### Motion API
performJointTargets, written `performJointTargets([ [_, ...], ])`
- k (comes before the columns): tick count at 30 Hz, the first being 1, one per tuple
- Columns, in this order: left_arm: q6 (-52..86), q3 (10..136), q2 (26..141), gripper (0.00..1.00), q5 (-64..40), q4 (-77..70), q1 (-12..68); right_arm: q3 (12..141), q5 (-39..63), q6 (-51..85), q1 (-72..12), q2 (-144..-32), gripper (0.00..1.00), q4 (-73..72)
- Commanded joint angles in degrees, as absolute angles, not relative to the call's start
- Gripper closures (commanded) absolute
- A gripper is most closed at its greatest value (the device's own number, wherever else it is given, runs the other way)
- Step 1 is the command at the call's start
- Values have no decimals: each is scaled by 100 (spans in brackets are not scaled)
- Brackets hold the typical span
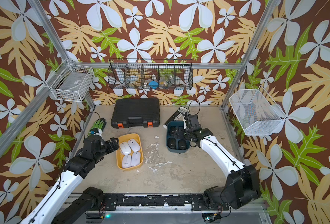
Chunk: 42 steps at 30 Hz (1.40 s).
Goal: Place the mice by color into the storage box
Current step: Move the storage box to the center of the board.
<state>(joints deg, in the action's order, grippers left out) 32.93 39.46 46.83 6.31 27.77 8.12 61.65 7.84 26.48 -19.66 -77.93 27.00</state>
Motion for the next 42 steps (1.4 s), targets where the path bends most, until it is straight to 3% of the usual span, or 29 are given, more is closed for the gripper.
performJointTargets([
  [1,3247,3783,4883,34,0,2712,-7,6017,1068,2327,-1969,-7579,12,2687],
  [4,3113,3780,5420,53,52,2470,-274,5880,1080,2191,-1968,-7422,12,2748],
  [6,3060,3796,5927,72,-87,2327,-273,5801,1065,2132,-1969,-7335,12,2751],
  [8,3072,3730,6215,81,-338,2157,-260,5752,1037,2093,-1969,-7280,12,2751],
  [20,3388,3410,7198,79,-432,1062,593,5608,1035,2004,-1964,-7280,12,2720],
  [31,3420,3900,7763,66,-525,539,958,5293,919,2004,-1968,-7234,11,2634],
  [36,3159,4230,7888,50,-411,684,943,5278,611,1846,-1955,-7207,8,2622],
  [38,3022,4290,7724,39,-252,713,941,5282,319,1681,-1901,-7157,1,2537],
  [42,2705,4289,7199,16,-105,284,797,5074,-86,1395,-1424,-6983,0,1939],
])
